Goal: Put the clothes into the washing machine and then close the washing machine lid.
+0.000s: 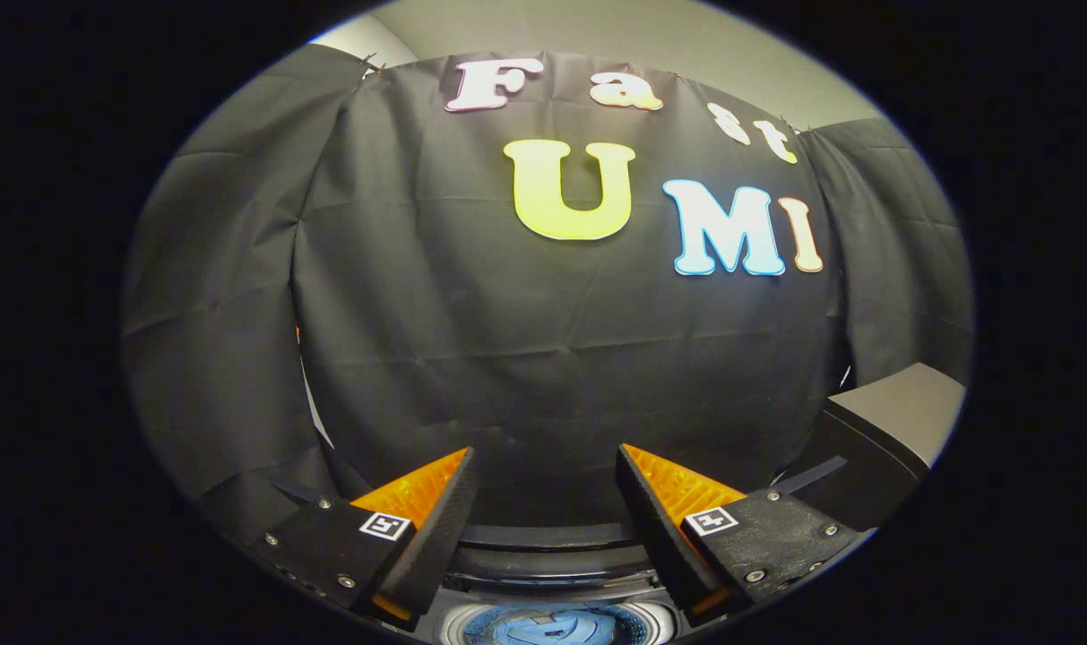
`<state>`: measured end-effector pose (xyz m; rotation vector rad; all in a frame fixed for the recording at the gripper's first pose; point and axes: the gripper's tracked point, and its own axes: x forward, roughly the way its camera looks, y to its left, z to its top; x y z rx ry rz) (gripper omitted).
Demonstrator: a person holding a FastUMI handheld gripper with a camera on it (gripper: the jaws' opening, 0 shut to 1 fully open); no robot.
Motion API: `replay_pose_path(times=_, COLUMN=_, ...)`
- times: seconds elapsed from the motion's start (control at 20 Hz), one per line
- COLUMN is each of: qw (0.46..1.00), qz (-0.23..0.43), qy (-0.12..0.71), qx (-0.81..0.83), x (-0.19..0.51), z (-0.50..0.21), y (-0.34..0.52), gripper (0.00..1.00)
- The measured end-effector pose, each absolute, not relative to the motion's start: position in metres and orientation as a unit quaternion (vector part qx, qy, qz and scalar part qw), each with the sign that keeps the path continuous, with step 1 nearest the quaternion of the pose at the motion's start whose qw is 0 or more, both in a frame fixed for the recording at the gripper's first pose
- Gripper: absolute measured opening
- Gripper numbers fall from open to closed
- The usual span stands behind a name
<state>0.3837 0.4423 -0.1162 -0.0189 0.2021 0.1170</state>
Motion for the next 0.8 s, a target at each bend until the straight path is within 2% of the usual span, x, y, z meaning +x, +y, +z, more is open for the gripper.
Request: replay_pose_path(times=0.8, qw=0.995, qz=0.066, qy=0.079, qx=-0.01, x=0.319, z=-0.135, y=0.437, gripper=0.95)
